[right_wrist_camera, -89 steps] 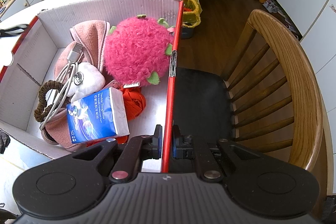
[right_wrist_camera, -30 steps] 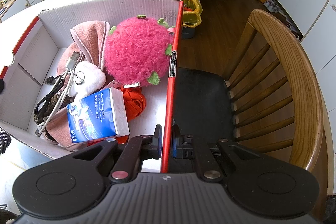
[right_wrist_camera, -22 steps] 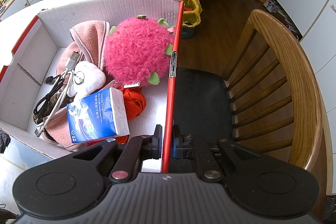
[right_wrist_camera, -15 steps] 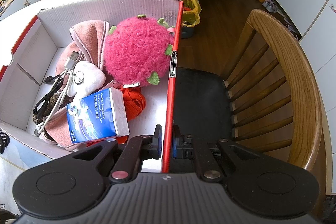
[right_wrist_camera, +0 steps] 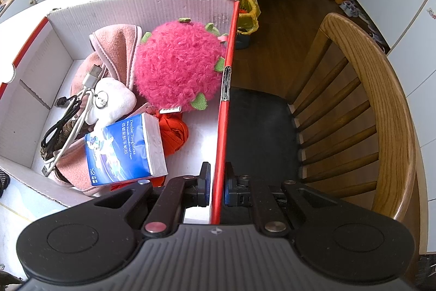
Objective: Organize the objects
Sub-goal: 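Move the left gripper back to the table onto the white printed pouch, then close the left gripper on the white printed pouch and lift it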
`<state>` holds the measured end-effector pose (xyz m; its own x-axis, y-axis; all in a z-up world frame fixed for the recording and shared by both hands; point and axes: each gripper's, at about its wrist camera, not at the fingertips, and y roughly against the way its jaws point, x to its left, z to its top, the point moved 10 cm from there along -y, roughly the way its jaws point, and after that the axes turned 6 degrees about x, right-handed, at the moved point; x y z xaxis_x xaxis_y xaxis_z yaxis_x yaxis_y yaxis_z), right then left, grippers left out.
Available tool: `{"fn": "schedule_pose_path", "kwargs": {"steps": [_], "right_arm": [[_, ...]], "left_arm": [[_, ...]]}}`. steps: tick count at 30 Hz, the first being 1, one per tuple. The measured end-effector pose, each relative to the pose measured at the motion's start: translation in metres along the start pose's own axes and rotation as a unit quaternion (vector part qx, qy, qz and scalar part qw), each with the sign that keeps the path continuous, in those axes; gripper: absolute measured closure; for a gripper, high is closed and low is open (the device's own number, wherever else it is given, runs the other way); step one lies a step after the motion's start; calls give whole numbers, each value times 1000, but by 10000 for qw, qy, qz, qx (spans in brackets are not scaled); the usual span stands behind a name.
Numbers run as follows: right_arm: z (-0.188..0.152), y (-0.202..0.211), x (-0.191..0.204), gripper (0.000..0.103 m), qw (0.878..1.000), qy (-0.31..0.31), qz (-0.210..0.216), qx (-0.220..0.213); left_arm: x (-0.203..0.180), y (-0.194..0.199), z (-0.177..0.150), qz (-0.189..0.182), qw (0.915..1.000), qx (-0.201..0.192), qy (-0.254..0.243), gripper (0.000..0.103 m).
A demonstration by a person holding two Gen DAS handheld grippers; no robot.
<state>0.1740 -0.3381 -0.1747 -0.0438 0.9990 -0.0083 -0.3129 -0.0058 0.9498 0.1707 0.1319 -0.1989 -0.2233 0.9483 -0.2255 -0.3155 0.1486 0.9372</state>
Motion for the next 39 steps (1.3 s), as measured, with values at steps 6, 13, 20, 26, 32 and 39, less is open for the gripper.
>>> {"fn": "schedule_pose_path", "kwargs": {"steps": [6, 13, 20, 26, 32, 39], "right_arm": [[0, 0, 0, 94, 10000, 14, -10, 7], [-1, 0, 0, 94, 10000, 45, -33, 16], [-1, 0, 0, 94, 10000, 51, -39, 16], [-1, 0, 0, 94, 10000, 50, -38, 18], [-2, 0, -1, 94, 10000, 61, -41, 19], [-1, -1, -1, 94, 10000, 66, -48, 21]], "left_arm": [[8, -19, -1, 174, 9997, 111, 106, 2], [16, -34, -1, 310, 9992, 198, 166, 11], [18, -36, -2, 579, 9982, 142, -31, 30], [19, -33, -1, 804, 9965, 44, -206, 52], [22, -31, 2, 983, 9945, -86, -349, 77], [24, -22, 6, 925, 9946, -264, -379, 103]]}}
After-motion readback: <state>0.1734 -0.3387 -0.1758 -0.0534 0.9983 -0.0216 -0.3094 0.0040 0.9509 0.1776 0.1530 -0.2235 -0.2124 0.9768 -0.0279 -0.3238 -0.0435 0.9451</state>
